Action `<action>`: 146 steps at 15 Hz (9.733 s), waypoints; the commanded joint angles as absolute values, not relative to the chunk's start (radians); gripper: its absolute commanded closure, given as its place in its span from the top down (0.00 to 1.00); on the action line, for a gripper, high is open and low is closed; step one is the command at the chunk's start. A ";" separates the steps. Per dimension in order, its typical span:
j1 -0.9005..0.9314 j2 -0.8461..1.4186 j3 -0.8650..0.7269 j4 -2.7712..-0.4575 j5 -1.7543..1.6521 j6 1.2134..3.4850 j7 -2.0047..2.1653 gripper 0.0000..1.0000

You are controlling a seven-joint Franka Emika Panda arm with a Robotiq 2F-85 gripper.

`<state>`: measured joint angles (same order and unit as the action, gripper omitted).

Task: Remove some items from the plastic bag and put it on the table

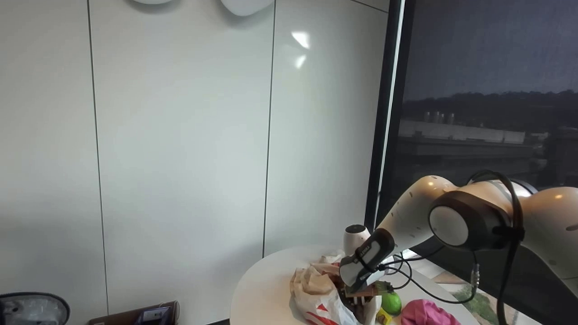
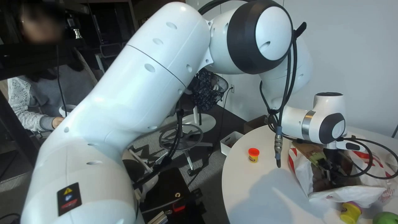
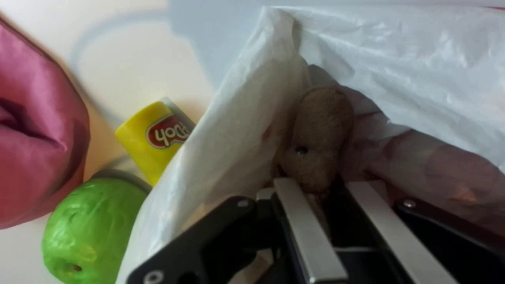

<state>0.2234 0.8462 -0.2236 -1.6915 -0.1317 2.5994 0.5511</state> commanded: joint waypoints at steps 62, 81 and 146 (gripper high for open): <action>0.013 0.599 0.001 -1.785 -0.047 2.288 -0.050 1.00; 0.042 1.105 0.069 -1.211 -0.135 2.559 -0.211 1.00; -0.044 0.834 -0.086 -1.175 -0.144 1.945 0.090 1.00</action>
